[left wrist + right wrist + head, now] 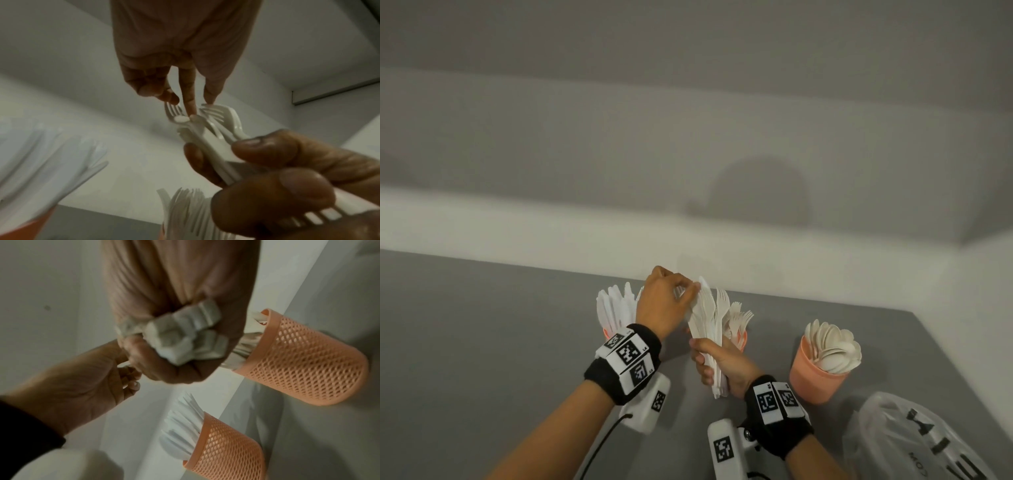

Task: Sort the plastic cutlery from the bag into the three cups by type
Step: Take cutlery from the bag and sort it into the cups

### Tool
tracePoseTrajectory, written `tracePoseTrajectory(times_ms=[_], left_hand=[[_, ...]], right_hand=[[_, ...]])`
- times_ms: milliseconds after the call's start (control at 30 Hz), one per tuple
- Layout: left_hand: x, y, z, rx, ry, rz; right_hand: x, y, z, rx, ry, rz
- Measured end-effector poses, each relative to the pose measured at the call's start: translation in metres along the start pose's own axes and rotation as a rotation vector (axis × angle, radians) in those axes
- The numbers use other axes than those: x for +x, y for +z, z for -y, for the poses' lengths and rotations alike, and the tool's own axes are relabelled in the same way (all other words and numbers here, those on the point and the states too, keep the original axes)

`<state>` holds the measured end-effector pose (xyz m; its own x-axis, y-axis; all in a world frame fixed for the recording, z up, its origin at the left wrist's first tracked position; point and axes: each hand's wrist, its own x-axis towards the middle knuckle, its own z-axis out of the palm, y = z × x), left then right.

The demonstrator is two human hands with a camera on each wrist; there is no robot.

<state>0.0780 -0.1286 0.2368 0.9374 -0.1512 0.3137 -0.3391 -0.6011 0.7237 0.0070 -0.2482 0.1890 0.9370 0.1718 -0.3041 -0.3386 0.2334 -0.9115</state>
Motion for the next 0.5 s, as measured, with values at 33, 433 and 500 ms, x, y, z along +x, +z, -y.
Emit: tracePoseTrajectory(times_ms=[33,433,500], left_hand=[[0.001,0.003,-0.002,-0.009,-0.018,0.015],[0.0,0.008,-0.033,-0.576,-0.411,0.008],[-0.005,0.012,-0.033,-0.562,-0.388,-0.001]], right_hand=[[-0.001,-0.001,0.0,-0.009,-0.001,-0.005],[-0.007,-0.015,0.0,0.136,-0.068,-0.072],[-0.005,-0.016,0.0,0.129,-0.081,-0.087]])
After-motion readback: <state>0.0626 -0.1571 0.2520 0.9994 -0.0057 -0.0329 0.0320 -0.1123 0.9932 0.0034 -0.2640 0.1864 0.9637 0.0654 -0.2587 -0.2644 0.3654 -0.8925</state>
